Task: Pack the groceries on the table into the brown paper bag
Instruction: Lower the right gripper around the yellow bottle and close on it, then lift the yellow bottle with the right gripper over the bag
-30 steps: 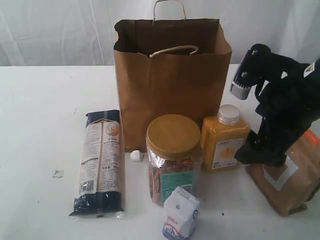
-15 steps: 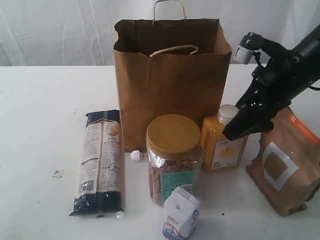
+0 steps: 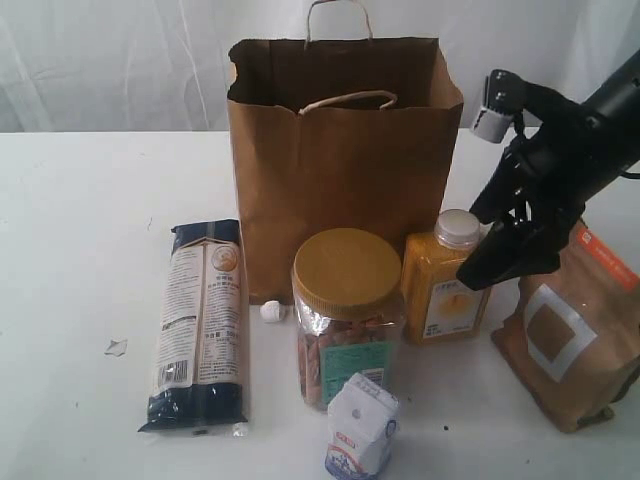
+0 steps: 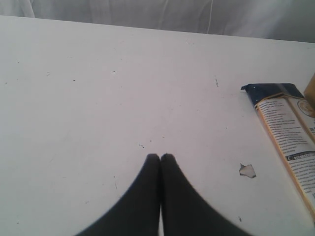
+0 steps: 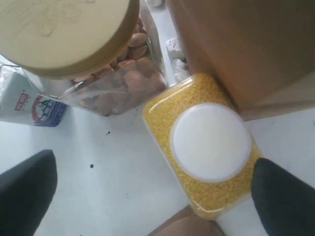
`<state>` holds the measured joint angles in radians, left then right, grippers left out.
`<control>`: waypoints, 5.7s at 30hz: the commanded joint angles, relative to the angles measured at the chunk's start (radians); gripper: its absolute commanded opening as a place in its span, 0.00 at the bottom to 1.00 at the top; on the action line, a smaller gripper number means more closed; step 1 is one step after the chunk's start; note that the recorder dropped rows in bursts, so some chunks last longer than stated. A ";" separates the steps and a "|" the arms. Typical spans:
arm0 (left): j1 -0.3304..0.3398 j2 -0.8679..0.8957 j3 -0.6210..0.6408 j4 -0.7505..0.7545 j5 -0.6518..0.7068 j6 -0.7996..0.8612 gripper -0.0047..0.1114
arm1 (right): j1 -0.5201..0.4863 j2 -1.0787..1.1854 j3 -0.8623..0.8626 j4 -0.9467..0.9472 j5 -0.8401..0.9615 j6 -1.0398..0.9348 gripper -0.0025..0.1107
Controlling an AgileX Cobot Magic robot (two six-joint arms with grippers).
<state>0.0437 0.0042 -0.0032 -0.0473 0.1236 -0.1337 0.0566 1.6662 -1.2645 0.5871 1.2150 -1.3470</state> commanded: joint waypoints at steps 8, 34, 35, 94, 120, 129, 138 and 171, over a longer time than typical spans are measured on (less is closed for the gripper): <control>-0.008 -0.004 0.003 0.000 0.000 0.002 0.04 | -0.003 0.000 -0.003 -0.017 -0.010 0.012 0.95; -0.008 -0.004 0.003 0.000 0.000 0.002 0.04 | 0.135 0.102 -0.003 -0.134 -0.221 -0.113 0.95; -0.008 -0.004 0.003 0.000 0.000 0.002 0.04 | 0.137 0.102 -0.003 -0.134 -0.214 -0.107 0.95; -0.008 -0.004 0.003 0.000 0.000 0.002 0.04 | 0.137 -0.210 -0.001 -0.156 0.000 0.409 0.02; -0.008 -0.004 0.003 0.000 0.000 0.002 0.04 | 0.137 -0.417 -0.054 0.750 -0.177 0.363 0.02; -0.008 -0.004 0.003 0.000 0.000 0.002 0.04 | 0.137 -0.408 -0.054 0.869 -0.429 0.158 0.02; -0.008 -0.004 0.003 0.000 0.000 0.002 0.04 | 0.137 -0.334 -0.054 1.097 -0.456 0.016 0.02; -0.008 -0.004 0.003 0.000 0.000 0.002 0.04 | 0.152 -0.053 -0.118 1.137 -0.488 -0.272 0.02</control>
<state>0.0437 0.0042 -0.0032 -0.0473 0.1236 -0.1337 0.2012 1.6091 -1.3665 1.6655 0.7146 -1.6021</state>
